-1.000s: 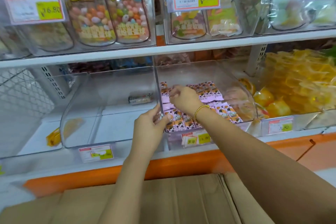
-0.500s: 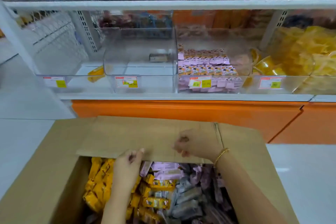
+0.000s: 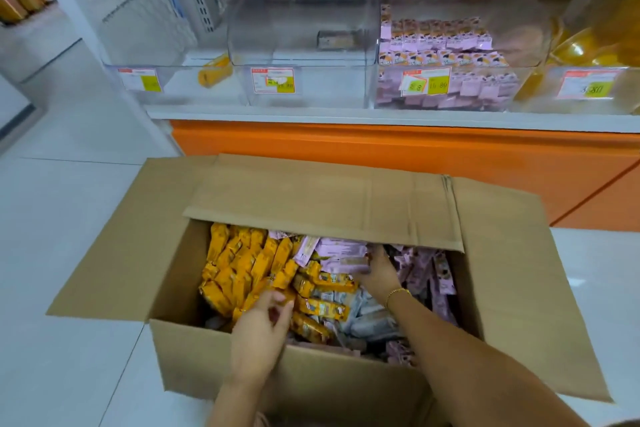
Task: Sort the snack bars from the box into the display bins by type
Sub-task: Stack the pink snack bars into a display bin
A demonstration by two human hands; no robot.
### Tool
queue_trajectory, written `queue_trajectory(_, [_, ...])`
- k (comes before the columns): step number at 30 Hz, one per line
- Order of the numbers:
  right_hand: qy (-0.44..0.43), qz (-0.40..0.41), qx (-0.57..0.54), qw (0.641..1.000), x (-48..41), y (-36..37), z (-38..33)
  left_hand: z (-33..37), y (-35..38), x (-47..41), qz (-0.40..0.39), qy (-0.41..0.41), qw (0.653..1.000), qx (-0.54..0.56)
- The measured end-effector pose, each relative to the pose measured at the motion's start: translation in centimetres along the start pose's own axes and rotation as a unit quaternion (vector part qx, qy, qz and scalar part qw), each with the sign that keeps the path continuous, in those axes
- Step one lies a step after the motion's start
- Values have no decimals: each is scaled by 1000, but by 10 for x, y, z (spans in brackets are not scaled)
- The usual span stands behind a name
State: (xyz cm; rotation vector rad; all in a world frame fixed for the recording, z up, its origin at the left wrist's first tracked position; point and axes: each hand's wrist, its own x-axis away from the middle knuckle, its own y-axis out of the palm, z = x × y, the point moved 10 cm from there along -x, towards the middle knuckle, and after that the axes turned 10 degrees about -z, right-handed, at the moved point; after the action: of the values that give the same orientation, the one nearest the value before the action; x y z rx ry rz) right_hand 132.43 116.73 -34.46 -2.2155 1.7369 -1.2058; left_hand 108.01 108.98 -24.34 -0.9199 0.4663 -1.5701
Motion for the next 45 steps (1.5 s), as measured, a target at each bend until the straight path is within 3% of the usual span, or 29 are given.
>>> queue_trajectory(2, [-6, 31, -195, 980, -6, 2, 3, -6, -1, 12, 12, 14, 1000, -12])
queue_trajectory(4, [14, 60, -343, 937, -9, 6, 7, -12, 1, 18, 13, 31, 999, -29])
queue_trajectory(8, [68, 93, -334, 935, -8, 7, 8, -18, 6, 19, -8, 40, 998, -48])
queue_trajectory(12, [29, 89, -357, 929, -11, 18, -1, -22, 9, 16, -13, 33, 999, -40])
queue_trajectory(14, [-11, 56, -313, 948, -14, 27, -12, -23, 11, 15, -13, 33, 999, -36])
queue_trajectory(18, [-40, 14, -94, 995, -11, 31, -31, -24, 14, 15, -23, 28, 999, -33])
queue_trajectory(23, [-82, 0, 112, 990, -4, 40, -43, -20, 13, 17, -42, 16, 999, -22])
queue_trajectory(26, [-80, -22, 112, 990, 2, 42, -33, -19, 12, 18, -53, 8, 998, -17])
queue_trajectory(29, [-69, -44, 206, 975, 9, 50, -24, -19, 12, 19, -62, 0, 998, -11])
queue_trajectory(33, [-56, -8, 272, 961, 17, 46, -21, -12, 12, 21, -65, 7, 998, 9])
queue_trajectory(37, [-76, -24, 216, 973, 12, 42, -34, -4, 3, 15, -25, -20, 994, 108])
queue_trajectory(40, [-46, -72, 9, 996, 21, 40, -24, -11, 23, 6, -66, -124, 956, 259])
queue_trajectory(43, [-24, -106, -170, 980, 52, 40, -17, -4, 65, 5, -155, -239, 841, 461])
queue_trajectory(45, [-47, -128, -237, 962, 79, 37, -29, 8, 75, 4, -170, -256, 802, 513])
